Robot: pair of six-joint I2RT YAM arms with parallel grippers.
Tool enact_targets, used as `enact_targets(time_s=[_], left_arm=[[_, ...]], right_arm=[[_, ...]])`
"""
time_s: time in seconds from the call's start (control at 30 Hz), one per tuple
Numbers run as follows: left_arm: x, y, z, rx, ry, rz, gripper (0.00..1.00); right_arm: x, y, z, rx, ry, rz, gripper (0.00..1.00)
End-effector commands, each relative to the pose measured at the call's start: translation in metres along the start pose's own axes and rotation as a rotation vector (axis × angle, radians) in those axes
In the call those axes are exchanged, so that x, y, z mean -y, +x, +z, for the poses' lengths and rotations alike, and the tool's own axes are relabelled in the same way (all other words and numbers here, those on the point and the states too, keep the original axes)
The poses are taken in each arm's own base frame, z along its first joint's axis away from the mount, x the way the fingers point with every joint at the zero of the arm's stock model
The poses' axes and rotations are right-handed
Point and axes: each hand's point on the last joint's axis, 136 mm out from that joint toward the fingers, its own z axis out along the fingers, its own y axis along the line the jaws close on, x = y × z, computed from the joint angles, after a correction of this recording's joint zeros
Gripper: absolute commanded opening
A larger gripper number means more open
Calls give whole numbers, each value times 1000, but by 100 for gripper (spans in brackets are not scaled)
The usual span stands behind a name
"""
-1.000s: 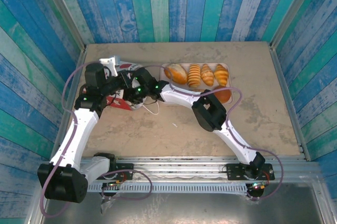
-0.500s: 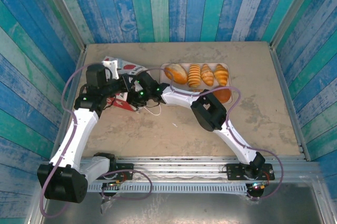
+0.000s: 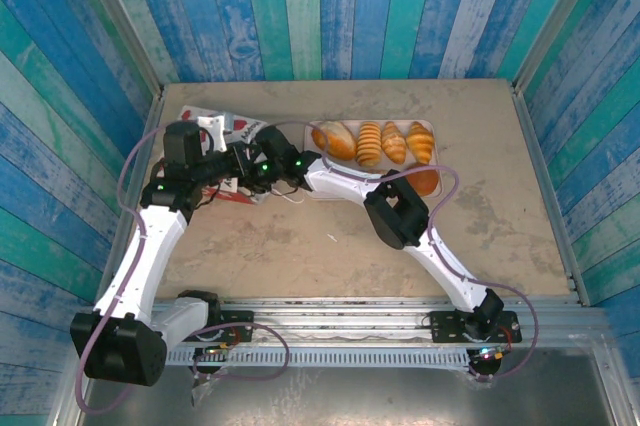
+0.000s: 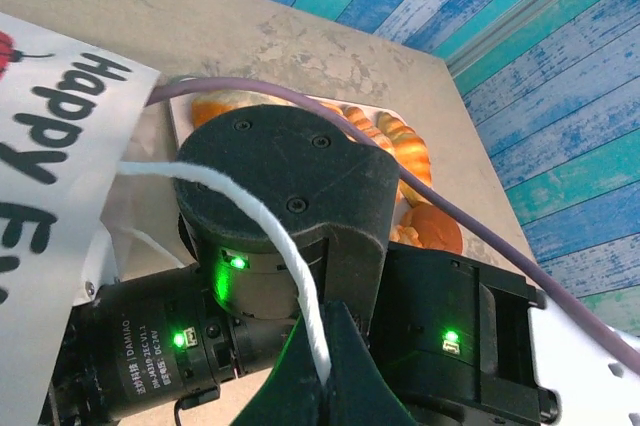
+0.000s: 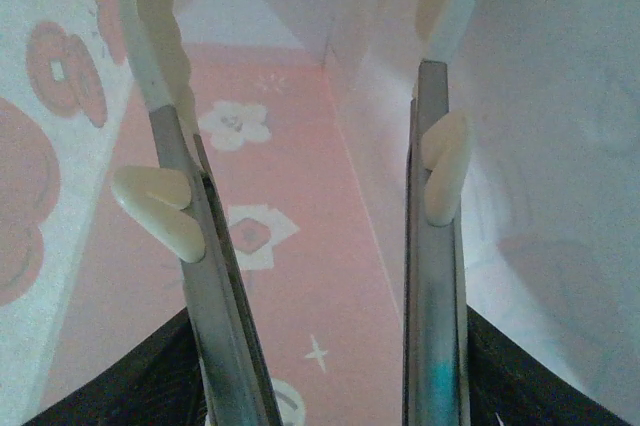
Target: Take the fake bread out of the paper bag
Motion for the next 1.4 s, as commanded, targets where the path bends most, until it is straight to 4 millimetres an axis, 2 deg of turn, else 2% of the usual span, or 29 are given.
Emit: enact_targets(time_s=[0.0,0.07,0.2,0.4,0.67,0.87,1.0,1.1,1.23,1.37], left_arm=[[18,-9,-6,17,55,37,0],[17,-11,-6,23,50,40,0],[12,-15,-10,41,0,49,0],[-5,-29,-20,130,-125,28,0],[-30,-34,-27,183,-263,-20,0],[-24,-40,-28,206,-242,-9,0],[-21,-38,-27,193,-222,3,0],[-14,-34,-25,171,-181,15,0],[-5,-34,-24,166,-133,21,0],[2,-33,-22,153,-96,29,0]], right_arm=[[0,-4,2,3,-13,-11,57],[-1,-4,2,1,-15,-18,56],[-4,-2,-1,-12,-11,-50,47],[-12,6,-19,-16,17,-124,35],[-14,25,-49,-11,32,-159,31],[-10,37,-68,14,60,-173,30],[-13,40,-66,15,63,-176,33],[-8,35,-60,23,71,-169,35],[4,27,-44,26,98,-139,50],[10,18,-28,20,108,-129,52]])
